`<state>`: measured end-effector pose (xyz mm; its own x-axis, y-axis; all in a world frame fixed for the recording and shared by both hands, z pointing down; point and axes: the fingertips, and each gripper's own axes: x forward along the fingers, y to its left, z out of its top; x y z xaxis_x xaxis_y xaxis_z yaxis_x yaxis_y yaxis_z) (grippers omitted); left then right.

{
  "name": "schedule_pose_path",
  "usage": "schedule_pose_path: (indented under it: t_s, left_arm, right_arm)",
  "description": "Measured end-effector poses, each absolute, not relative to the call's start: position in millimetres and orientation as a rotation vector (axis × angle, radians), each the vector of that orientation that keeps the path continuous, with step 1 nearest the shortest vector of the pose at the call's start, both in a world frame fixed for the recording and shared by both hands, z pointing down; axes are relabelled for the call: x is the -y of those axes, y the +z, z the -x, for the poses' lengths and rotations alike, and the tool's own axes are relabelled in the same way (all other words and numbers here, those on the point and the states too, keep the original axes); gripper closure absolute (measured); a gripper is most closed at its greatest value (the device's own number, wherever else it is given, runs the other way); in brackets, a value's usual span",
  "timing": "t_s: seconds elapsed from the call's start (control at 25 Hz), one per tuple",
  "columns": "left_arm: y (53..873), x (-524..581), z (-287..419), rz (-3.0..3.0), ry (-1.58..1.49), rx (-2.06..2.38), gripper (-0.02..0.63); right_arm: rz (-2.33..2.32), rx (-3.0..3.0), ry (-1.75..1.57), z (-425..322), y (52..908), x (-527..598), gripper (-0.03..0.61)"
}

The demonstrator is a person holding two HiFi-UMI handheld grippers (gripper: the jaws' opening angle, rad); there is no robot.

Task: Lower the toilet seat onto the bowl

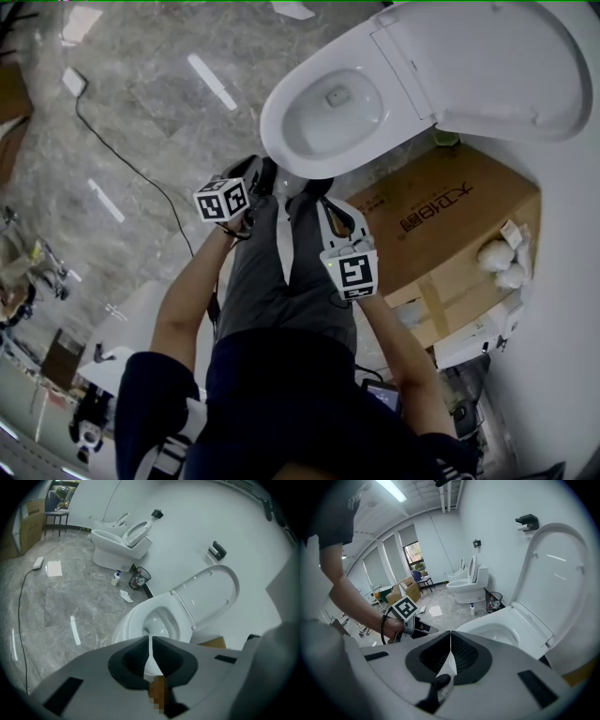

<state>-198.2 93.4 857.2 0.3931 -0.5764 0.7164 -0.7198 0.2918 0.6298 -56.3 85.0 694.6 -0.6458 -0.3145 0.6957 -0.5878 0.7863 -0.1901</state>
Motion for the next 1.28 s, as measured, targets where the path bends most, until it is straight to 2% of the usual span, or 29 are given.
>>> schedule_pose_path:
  t_s: [0.32,0.6,0.96,1.28]
  left_arm:
    - [840,-87,202,-1.434,0.169,1.308,0.589]
    - [791,-67,200,-1.629,0.235,1.391,0.589]
    - [685,-34,205,-1.905,0.312,1.568,0.590]
    - [569,-7,197,-2.170,0.310,1.690,0.591]
  right_arm:
    - [-0.684,2.312,0.537,53,687,-81,0.555]
    - [-0.718,2.344,0.518,51,668,-74,0.555]
    - [-0.852,2.468,0.476,44,614,-58,0.555]
    - [-1.027,2.591,0.436,34,532,-34,0.558]
